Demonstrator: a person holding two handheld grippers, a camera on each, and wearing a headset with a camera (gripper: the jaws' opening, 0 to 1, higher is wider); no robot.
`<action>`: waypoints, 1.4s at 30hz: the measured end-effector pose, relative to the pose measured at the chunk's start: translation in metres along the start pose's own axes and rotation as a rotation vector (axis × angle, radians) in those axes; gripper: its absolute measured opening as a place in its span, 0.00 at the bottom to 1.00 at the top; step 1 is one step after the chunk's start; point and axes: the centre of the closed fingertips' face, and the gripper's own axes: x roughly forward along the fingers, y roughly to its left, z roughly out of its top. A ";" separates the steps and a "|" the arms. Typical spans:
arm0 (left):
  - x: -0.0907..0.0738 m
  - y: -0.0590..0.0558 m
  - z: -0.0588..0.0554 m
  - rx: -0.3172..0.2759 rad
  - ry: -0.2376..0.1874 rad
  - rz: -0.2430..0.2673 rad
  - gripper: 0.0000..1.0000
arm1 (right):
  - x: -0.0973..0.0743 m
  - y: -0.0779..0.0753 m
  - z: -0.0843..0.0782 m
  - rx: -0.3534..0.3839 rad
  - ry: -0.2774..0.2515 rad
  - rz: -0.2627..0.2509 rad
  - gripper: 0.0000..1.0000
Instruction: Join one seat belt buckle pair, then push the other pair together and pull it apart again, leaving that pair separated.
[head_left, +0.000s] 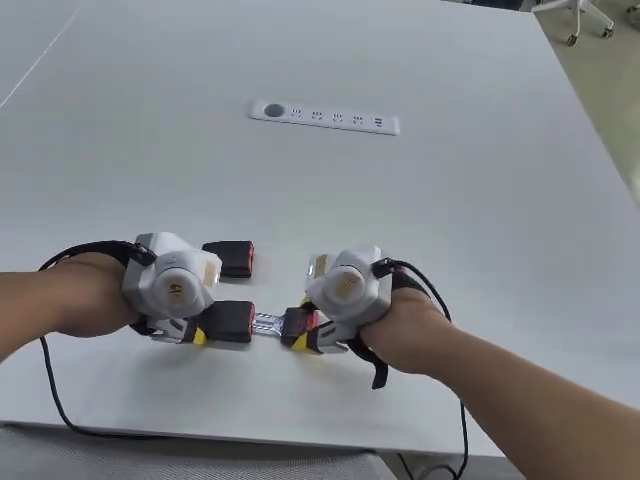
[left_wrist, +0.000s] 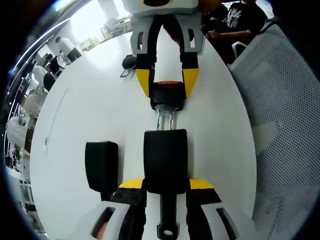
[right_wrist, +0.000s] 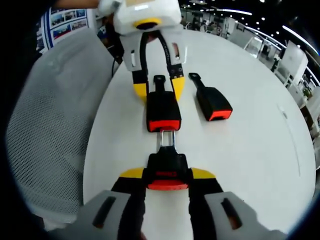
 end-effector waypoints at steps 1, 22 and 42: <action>0.002 0.001 -0.001 -0.001 0.002 -0.001 0.31 | -0.001 0.000 -0.001 -0.005 0.010 0.003 0.32; 0.013 0.008 -0.009 -0.007 0.009 -0.011 0.31 | -0.001 0.000 0.002 -0.036 -0.001 0.009 0.32; 0.013 0.006 -0.007 0.004 0.003 -0.030 0.30 | 0.008 0.001 0.016 -0.049 0.000 0.010 0.31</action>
